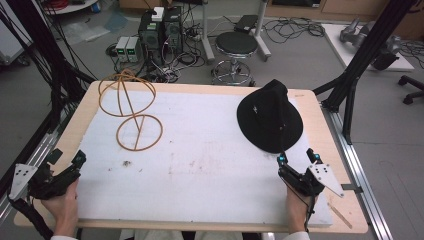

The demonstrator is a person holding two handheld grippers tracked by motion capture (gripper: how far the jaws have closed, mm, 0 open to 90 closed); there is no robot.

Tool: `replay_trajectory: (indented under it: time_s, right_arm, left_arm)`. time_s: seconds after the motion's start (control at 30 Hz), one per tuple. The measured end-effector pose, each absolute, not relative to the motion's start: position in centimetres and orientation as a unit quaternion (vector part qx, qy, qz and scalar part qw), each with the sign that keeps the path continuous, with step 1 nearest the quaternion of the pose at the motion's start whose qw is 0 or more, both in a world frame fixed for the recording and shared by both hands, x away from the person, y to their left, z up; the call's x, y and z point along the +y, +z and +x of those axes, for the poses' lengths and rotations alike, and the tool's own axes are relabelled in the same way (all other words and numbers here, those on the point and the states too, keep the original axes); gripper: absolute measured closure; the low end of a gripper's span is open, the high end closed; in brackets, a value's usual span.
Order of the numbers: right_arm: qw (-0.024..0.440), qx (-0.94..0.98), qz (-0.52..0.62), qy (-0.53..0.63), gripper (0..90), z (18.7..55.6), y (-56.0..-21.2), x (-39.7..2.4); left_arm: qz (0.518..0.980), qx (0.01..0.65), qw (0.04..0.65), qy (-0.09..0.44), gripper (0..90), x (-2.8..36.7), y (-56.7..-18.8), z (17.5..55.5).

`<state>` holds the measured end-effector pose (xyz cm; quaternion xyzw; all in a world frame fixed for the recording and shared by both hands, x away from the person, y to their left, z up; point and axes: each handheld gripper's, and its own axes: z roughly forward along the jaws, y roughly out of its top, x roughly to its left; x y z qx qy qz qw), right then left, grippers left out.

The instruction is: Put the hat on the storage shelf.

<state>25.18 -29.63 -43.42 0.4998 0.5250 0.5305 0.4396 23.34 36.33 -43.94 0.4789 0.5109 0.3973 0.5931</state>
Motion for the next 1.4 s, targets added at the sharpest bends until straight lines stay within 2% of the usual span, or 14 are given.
replay_trajectory:
  time_s: [0.27,1.03,1.4]
  right_arm:
    - [0.449,0.517,0.501,0.529,11.3,24.8,-43.3,-29.5]
    - [0.441,0.511,0.509,0.534,11.3,25.1,-43.3,-29.6]
    - [0.440,0.510,0.512,0.534,11.3,25.4,-41.9,-30.3]
  left_arm:
    - [0.480,0.510,0.593,0.398,15.6,36.4,-43.9,23.4]
    - [0.483,0.509,0.593,0.396,15.6,36.1,-43.9,23.5]
    - [0.488,0.505,0.594,0.393,15.7,35.6,-43.9,23.5]
